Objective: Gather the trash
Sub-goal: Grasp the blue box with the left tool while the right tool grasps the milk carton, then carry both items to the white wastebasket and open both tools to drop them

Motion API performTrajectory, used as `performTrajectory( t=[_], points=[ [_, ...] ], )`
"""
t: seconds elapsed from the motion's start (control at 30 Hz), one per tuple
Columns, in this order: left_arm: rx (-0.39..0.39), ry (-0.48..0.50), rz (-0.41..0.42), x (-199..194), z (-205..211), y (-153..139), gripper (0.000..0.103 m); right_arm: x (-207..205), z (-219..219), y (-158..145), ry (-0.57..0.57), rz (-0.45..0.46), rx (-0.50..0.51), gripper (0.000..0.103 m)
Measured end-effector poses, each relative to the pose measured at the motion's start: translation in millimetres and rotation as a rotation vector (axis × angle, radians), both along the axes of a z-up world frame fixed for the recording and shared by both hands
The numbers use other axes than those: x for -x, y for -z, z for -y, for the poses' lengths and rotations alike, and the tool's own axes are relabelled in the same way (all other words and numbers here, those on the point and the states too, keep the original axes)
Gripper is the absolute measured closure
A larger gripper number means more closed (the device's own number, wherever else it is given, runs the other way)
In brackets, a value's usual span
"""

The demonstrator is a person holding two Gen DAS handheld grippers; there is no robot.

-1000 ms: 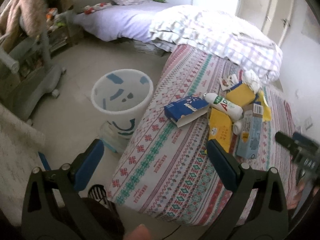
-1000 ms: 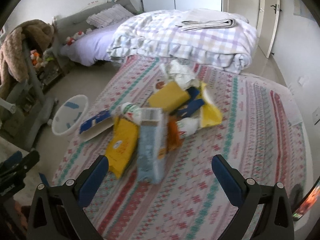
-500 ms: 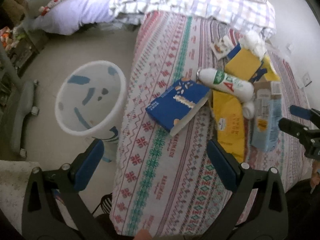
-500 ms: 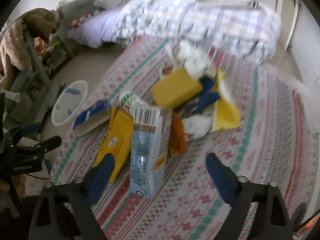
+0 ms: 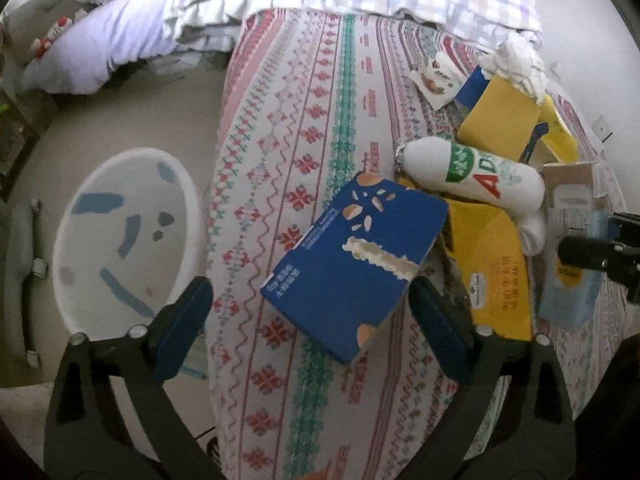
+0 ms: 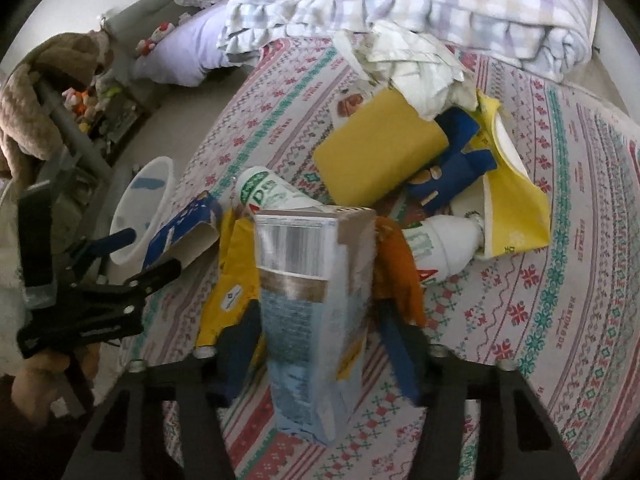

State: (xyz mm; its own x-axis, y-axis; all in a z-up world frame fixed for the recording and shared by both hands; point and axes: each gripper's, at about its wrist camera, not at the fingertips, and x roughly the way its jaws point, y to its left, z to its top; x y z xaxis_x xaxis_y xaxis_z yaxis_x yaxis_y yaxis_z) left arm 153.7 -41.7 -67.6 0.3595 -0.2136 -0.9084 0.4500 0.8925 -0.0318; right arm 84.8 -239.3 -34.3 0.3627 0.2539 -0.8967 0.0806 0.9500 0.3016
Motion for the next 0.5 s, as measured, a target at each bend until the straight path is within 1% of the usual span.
performTrajectory(
  t=[0.03,0.07,0.1,0.17,0.2,0.3,0.5],
  points=[
    [0.008,0.0,-0.01,-1.3,0.3,2.1,0.01,0.9,2.4,-0.1,0.002,-0.003,-0.006,0.06],
    [0.02,0.0,-0.021,-1.8,0.1,3.9,0.014,1.8,6.0,-0.2,0.006,-0.005,-0.009,0.065],
    [0.036,0.001,-0.037,-2.0,-0.3,5.4,0.017,3.5,9.4,-1.5,0.01,-0.002,-0.011,0.064],
    [0.046,-0.003,-0.058,-0.5,0.4,6.4,0.031,6.8,13.0,-5.4,0.013,0.005,-0.01,0.065],
    [0.039,-0.004,-0.046,1.4,0.9,4.7,0.034,9.6,15.8,-9.2,0.015,0.014,-0.01,0.065],
    [0.053,-0.002,-0.051,8.0,0.7,1.5,0.034,15.7,21.5,-19.5,0.025,0.042,-0.018,0.065],
    [0.061,-0.027,-0.01,13.8,-0.6,-13.1,0.034,26.0,32.5,-44.4,0.041,0.109,-0.031,0.065]
  ],
)
